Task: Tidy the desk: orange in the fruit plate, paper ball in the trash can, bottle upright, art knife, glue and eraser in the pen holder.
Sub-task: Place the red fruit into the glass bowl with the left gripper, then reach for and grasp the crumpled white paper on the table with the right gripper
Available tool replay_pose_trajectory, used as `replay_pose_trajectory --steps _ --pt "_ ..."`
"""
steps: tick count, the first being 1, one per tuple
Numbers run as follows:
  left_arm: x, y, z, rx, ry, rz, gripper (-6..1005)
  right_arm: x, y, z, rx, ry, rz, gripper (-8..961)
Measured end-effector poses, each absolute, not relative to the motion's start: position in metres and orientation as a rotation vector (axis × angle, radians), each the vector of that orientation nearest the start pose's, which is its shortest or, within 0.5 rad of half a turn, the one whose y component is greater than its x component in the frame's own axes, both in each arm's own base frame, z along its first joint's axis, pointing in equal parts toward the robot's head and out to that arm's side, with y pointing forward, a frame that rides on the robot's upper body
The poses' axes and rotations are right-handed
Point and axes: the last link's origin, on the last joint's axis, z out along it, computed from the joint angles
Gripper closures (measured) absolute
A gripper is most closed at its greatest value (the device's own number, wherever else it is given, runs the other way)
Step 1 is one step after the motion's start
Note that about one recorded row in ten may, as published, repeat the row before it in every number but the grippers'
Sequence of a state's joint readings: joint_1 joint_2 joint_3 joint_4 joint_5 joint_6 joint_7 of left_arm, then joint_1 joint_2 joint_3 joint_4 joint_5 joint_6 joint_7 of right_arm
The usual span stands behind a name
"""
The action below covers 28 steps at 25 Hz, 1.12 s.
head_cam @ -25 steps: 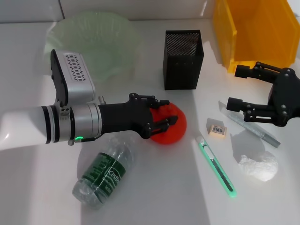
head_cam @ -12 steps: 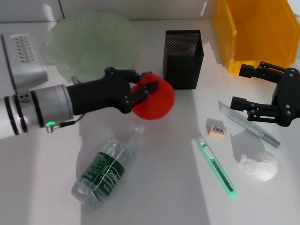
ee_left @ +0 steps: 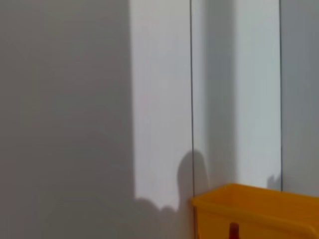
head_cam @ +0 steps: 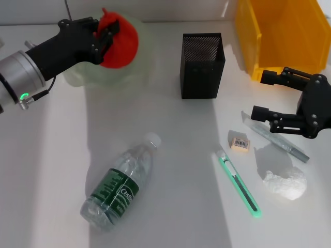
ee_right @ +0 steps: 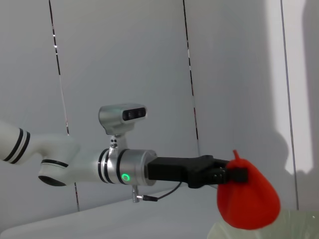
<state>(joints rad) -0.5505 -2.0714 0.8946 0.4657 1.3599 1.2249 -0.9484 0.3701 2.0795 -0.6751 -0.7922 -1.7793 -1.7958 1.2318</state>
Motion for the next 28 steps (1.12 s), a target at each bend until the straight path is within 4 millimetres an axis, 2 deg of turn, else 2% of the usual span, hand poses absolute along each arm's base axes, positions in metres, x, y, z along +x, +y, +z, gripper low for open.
replay_pose_trajectory --steps 4,8,14,19,21,22,23,24,26,27,28 --pt "-0.244 0.399 -0.014 -2.247 -0.359 -0.754 854 0.262 0.290 0.041 -2.639 0.326 0.968 116" --pt "-0.247 0.409 -0.013 -2.163 -0.424 -0.745 884 0.261 0.290 0.040 -2.642 0.334 0.967 116" --pt "-0.251 0.404 -0.010 -2.147 -0.439 -0.766 688 0.264 0.288 0.040 -2.659 0.375 0.948 116" --pt "-0.254 0.385 -0.009 -2.180 -0.409 -0.848 536 0.262 0.288 0.043 -2.675 0.365 0.941 115" --pt "-0.258 0.371 -0.007 -2.203 -0.393 -0.891 475 0.260 0.285 0.051 -2.683 0.360 0.925 115" --pt "-0.261 0.364 -0.007 -2.217 -0.383 -0.906 436 0.258 0.284 0.063 -2.684 0.394 0.892 115" --pt "-0.263 0.357 -0.007 -2.230 -0.374 -0.910 396 0.258 0.284 0.063 -2.684 0.394 0.892 115" --pt "-0.267 0.348 -0.008 -2.253 -0.361 -0.909 357 0.257 0.283 0.069 -2.682 0.436 0.870 115" --pt "-0.267 0.348 -0.008 -2.253 -0.361 -0.909 278 0.256 0.285 0.080 -2.691 0.552 0.777 115" --pt "-0.271 0.338 -0.010 -2.282 -0.351 -0.901 239 0.255 0.287 0.086 -2.692 0.633 0.699 115" --pt "-0.276 0.318 -0.018 -2.365 -0.320 -0.883 217 0.254 0.288 0.090 -2.697 0.693 0.611 115"
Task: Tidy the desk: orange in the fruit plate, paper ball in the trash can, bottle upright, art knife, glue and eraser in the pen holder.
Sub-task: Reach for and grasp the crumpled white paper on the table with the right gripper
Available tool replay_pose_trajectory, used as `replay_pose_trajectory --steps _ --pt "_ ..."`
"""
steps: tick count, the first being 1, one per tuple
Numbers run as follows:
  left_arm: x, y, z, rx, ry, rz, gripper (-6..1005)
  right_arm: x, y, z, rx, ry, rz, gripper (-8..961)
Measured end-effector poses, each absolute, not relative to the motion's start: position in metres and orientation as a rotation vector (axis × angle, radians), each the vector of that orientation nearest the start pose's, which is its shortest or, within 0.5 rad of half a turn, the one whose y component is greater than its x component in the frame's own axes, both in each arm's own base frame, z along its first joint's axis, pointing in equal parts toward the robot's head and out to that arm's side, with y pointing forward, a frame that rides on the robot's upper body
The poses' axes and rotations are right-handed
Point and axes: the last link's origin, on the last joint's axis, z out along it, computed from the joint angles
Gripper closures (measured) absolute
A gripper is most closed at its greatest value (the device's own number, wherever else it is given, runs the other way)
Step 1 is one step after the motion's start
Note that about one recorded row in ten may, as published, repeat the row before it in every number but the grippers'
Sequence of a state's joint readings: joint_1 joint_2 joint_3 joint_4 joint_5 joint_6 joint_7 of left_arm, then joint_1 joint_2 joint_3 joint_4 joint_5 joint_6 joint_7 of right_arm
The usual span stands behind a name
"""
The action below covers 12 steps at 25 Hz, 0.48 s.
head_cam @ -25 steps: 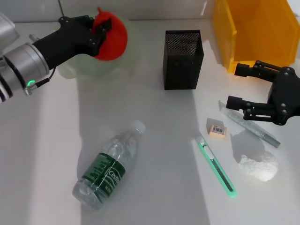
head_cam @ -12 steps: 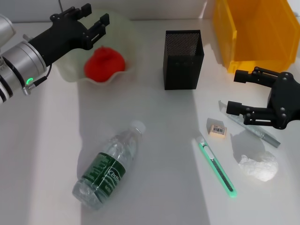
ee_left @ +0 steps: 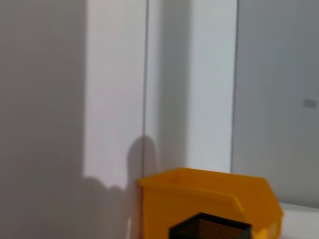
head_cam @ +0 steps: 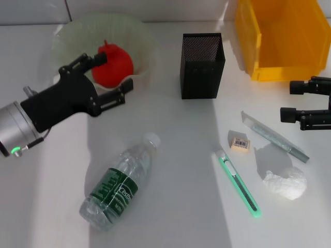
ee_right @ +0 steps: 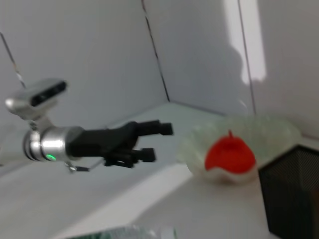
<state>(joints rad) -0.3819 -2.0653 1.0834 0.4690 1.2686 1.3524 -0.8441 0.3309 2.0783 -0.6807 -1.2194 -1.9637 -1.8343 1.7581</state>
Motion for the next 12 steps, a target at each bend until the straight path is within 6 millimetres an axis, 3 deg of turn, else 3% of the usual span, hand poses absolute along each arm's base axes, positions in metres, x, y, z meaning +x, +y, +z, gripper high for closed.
replay_pose_trajectory --steps 4,7,12 --pt "-0.278 0.298 -0.030 -2.477 -0.284 -0.850 128 0.246 0.297 0.097 -2.663 0.958 0.201 115" --pt "-0.280 0.294 -0.032 -2.498 -0.289 -0.833 127 0.235 0.302 0.097 -2.577 1.126 -0.092 116" --pt "-0.282 0.291 -0.038 -2.521 -0.301 -0.814 127 0.215 0.298 0.075 -2.618 1.129 -0.366 115"
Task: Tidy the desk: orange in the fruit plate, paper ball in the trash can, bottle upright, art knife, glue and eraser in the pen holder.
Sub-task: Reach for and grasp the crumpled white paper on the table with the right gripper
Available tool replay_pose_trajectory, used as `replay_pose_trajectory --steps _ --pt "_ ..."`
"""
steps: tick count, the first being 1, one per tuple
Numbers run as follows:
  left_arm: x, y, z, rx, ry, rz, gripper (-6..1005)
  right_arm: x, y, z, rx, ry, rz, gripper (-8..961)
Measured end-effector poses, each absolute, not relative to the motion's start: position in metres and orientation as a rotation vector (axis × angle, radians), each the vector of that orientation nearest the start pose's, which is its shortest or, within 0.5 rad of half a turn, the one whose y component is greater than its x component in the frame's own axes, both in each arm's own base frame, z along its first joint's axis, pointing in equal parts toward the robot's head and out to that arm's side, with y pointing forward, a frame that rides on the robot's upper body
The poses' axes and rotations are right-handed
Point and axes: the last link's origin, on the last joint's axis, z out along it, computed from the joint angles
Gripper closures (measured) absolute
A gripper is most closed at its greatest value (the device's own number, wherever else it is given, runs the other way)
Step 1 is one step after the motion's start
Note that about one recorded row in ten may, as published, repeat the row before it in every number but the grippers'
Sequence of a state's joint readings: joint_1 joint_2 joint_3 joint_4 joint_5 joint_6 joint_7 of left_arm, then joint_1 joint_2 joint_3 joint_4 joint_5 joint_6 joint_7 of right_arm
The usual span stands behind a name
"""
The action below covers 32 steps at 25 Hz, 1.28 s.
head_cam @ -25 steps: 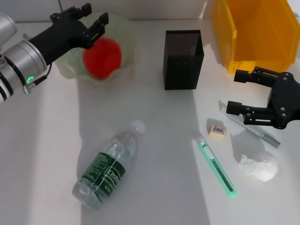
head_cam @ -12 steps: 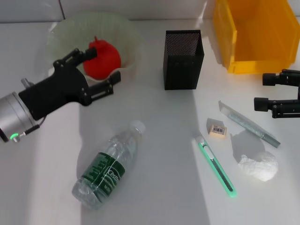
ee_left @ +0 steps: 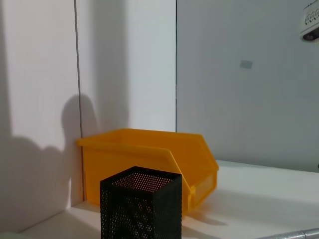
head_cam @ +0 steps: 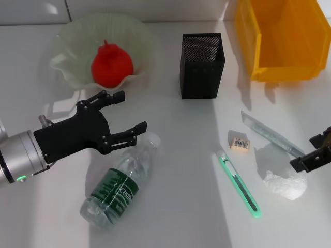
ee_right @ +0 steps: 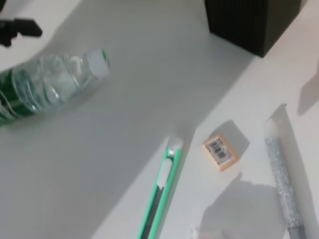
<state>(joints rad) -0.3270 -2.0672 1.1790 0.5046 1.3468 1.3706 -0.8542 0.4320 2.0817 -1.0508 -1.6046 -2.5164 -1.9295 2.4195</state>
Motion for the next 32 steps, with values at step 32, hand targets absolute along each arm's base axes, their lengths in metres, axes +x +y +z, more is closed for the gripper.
replay_pose_trajectory --steps 32 --pt "-0.281 0.294 -0.038 -2.521 -0.300 -0.806 126 0.228 0.309 0.003 -2.759 0.850 -0.731 163"
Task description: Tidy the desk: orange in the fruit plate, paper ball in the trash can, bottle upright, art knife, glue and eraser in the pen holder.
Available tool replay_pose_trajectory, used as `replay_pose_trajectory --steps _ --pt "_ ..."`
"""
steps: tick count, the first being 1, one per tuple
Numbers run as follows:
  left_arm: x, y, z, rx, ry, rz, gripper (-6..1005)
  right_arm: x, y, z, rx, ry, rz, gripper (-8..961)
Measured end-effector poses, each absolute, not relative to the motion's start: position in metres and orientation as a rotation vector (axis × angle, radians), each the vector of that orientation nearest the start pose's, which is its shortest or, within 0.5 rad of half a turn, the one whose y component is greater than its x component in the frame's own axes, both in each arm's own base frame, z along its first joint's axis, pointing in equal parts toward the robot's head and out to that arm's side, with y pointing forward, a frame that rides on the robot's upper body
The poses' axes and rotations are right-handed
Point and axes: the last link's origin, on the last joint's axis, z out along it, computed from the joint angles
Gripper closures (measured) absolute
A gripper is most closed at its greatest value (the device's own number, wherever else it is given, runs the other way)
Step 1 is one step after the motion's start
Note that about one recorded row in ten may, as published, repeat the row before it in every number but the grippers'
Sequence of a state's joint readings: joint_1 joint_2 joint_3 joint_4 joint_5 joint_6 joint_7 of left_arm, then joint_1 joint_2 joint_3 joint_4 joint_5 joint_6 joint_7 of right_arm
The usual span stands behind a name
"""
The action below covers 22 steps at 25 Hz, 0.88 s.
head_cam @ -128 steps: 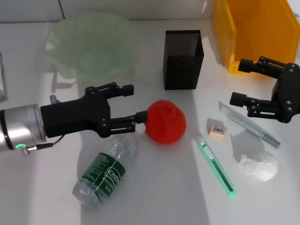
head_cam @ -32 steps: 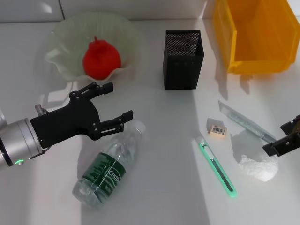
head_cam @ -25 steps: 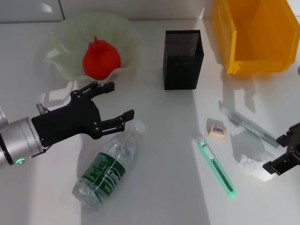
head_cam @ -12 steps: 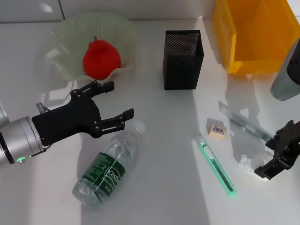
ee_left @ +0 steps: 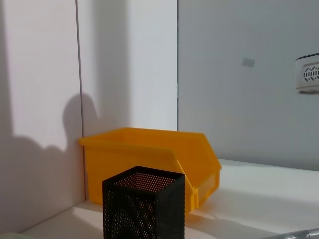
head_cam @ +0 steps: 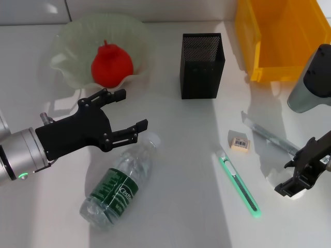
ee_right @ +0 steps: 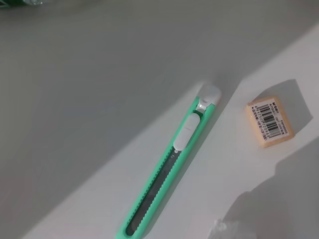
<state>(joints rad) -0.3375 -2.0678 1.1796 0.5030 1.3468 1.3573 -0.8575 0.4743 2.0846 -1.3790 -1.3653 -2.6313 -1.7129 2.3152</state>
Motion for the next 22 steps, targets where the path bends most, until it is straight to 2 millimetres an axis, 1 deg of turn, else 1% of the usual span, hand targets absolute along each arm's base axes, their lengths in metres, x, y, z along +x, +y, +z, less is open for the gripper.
replay_pose_trajectory --steps 3,5,6,8,10,11,12,14,15,16,17,19,20,21,22 --pt "-0.281 0.294 -0.038 -2.522 -0.300 -0.806 126 0.229 0.308 0.004 -2.756 0.857 -0.735 328" --pt "-0.281 0.294 -0.039 -2.523 -0.300 -0.806 126 0.228 0.309 0.006 -2.749 0.861 -0.725 361" --pt "-0.281 0.294 -0.039 -2.523 -0.300 -0.806 126 0.224 0.312 0.012 -2.724 0.870 -0.688 377" --pt "-0.281 0.294 -0.039 -2.524 -0.298 -0.807 126 0.223 0.313 0.016 -2.708 0.872 -0.669 410" --pt "-0.280 0.294 -0.039 -2.526 -0.296 -0.810 126 0.217 0.319 0.030 -2.654 0.888 -0.601 410" --pt "-0.279 0.295 -0.039 -2.527 -0.293 -0.812 127 0.210 0.326 0.049 -2.583 0.899 -0.515 410" --pt "-0.279 0.295 -0.039 -2.527 -0.293 -0.812 127 0.210 0.326 0.049 -2.583 0.899 -0.515 410" --pt "-0.279 0.295 -0.039 -2.527 -0.291 -0.813 128 0.203 0.335 0.070 -2.499 0.894 -0.415 410" --pt "-0.278 0.296 -0.039 -2.528 -0.289 -0.813 128 0.199 0.342 0.082 -2.442 0.879 -0.352 410" --pt "-0.278 0.296 -0.039 -2.528 -0.289 -0.813 128 0.195 0.353 0.100 -2.344 0.843 -0.250 410" --pt "-0.278 0.296 -0.039 -2.528 -0.288 -0.813 128 0.195 0.353 0.100 -2.344 0.843 -0.250 409" --pt "-0.278 0.296 -0.039 -2.529 -0.286 -0.814 127 0.194 0.367 0.114 -2.229 0.800 -0.143 409" --pt "-0.278 0.296 -0.039 -2.529 -0.286 -0.814 127 0.195 0.374 0.117 -2.188 0.785 -0.108 409" --pt "-0.277 0.297 -0.039 -2.529 -0.286 -0.813 127 0.201 0.387 0.116 -2.129 0.772 -0.059 409" --pt "-0.277 0.297 -0.039 -2.528 -0.285 -0.812 127 0.201 0.387 0.116 -2.129 0.772 -0.059 409"
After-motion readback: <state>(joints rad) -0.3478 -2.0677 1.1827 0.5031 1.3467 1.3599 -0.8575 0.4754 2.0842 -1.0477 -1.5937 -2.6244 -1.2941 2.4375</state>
